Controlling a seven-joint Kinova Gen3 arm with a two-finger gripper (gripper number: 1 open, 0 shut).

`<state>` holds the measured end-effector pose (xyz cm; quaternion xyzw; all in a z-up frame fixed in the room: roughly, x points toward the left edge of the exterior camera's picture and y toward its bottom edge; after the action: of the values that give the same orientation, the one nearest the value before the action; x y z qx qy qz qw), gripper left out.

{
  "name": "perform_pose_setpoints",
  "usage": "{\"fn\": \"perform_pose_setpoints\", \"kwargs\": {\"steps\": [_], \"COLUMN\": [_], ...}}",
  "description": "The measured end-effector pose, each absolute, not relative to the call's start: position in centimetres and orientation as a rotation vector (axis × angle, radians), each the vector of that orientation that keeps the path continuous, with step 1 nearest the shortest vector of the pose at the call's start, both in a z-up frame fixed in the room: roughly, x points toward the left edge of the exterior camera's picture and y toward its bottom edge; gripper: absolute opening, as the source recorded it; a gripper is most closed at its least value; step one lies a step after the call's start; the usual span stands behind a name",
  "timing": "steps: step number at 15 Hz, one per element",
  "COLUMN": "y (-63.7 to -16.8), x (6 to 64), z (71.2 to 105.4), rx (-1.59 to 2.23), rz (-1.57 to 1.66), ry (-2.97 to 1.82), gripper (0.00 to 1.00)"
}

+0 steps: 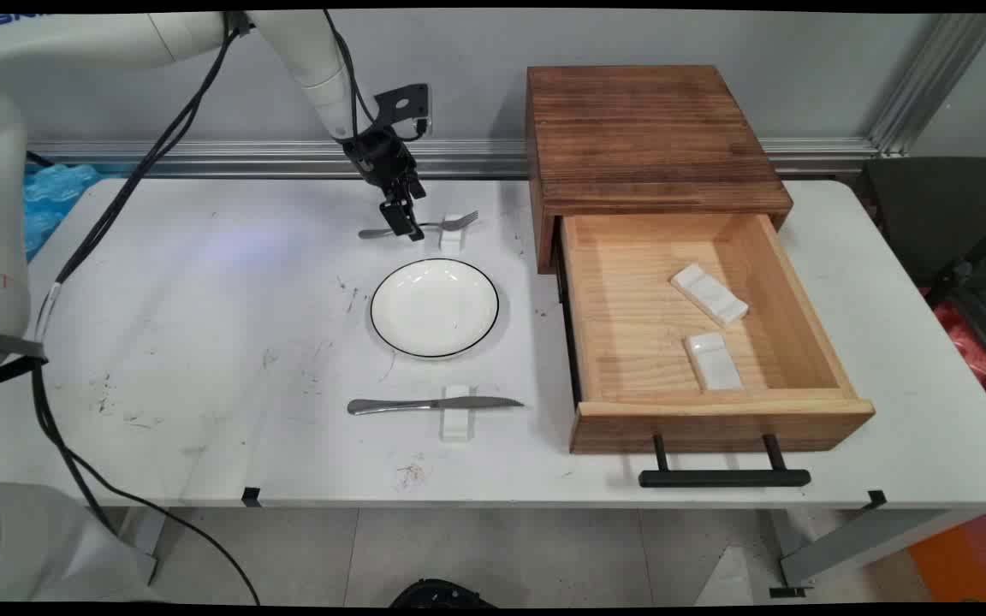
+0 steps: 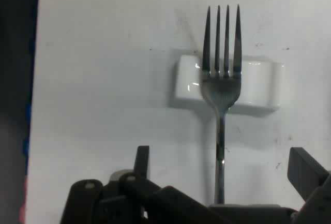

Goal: Pick up the knife from the right of the white plate

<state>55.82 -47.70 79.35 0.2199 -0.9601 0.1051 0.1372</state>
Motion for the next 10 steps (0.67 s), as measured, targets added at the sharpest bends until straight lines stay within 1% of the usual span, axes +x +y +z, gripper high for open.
{"fn": "perform_pose_setpoints", "kwargs": {"steps": [5,10], "y": [-46.8,-44.2], "x": [54.9,53.9], "z": [81.2,83.8], "rx": [0.658,0.753], "rz": [0.356,0.421], "ry": [-2.760,-2.728], "gripper": [1.00,1.00]}}
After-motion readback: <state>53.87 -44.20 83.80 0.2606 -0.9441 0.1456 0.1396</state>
